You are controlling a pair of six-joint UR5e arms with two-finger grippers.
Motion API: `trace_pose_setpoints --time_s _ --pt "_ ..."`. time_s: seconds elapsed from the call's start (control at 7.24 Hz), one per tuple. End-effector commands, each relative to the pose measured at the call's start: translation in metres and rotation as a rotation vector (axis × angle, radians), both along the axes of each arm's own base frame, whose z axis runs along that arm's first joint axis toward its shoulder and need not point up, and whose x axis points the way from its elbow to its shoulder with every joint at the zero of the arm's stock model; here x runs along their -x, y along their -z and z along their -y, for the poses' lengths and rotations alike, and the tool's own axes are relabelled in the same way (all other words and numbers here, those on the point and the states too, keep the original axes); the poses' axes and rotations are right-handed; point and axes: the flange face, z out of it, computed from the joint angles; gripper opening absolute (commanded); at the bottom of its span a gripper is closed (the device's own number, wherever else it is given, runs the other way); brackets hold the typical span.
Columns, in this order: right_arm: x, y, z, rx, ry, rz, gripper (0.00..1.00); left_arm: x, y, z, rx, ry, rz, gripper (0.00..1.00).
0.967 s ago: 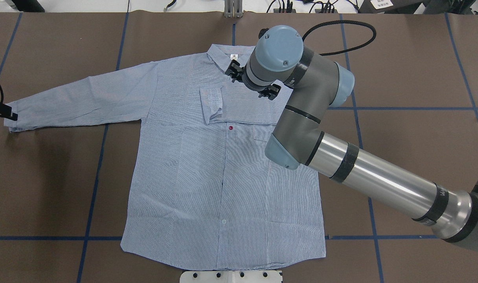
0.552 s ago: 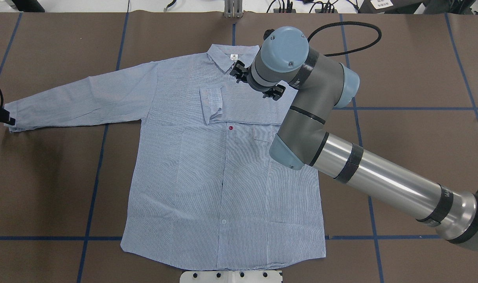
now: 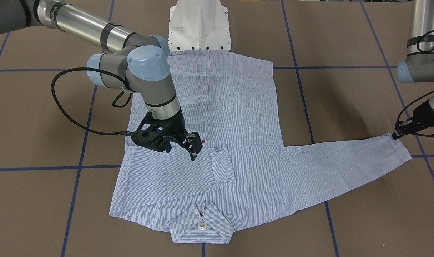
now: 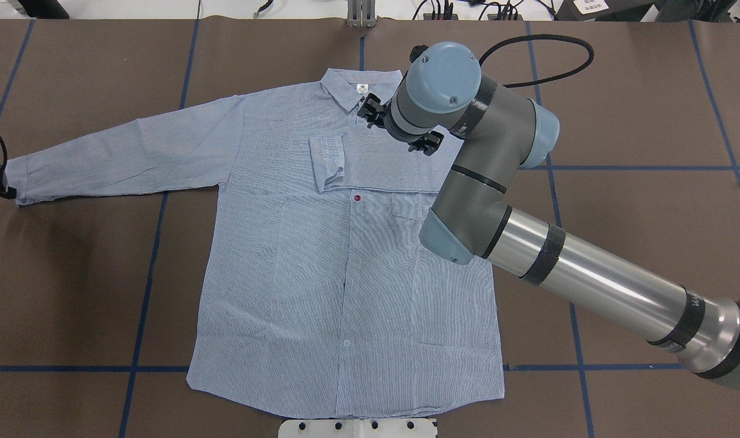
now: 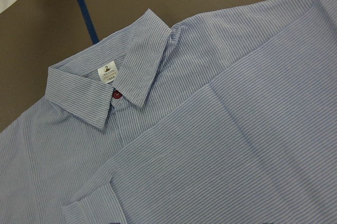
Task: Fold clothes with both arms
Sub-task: 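Grasp the other sleeve cuff with the left gripper while the right arm withdraws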
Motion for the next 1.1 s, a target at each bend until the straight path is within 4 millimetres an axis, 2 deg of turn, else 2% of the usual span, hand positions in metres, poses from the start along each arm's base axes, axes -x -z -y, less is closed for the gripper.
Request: trace_pose_setpoints --time_s 0.0,0.14,0.28,0.41,0.55,0.69,0.97 --pt "-0.004 -0.010 0.000 0.001 0.004 -0.009 0.90 -0.005 0.030 -0.001 -0.013 -0.050 -0.083 0.00" --pt "-0.025 -0.017 0.003 -0.002 -0.007 -0.004 0.91 -0.008 0.077 0.002 -0.072 -0.059 -0.122 0.00" --pt "-0.065 -0.047 -0.005 -0.016 0.020 -0.011 0.99 -0.018 0.149 0.028 -0.061 -0.027 -0.141 0.00" --pt "-0.108 -0.070 -0.009 -0.050 0.072 -0.019 0.99 -0.032 0.225 0.064 -0.054 0.007 -0.142 0.00" --pt "-0.153 -0.104 -0.015 -0.035 0.085 -0.029 0.99 -0.048 0.296 0.086 -0.060 0.035 -0.156 0.00" --pt "-0.183 -0.133 -0.020 -0.045 0.100 -0.063 0.99 -0.089 0.357 0.083 -0.028 0.050 -0.187 0.00" --pt "-0.225 -0.184 -0.032 -0.037 0.119 -0.120 1.00 -0.196 0.462 0.048 0.026 0.097 -0.269 0.00"
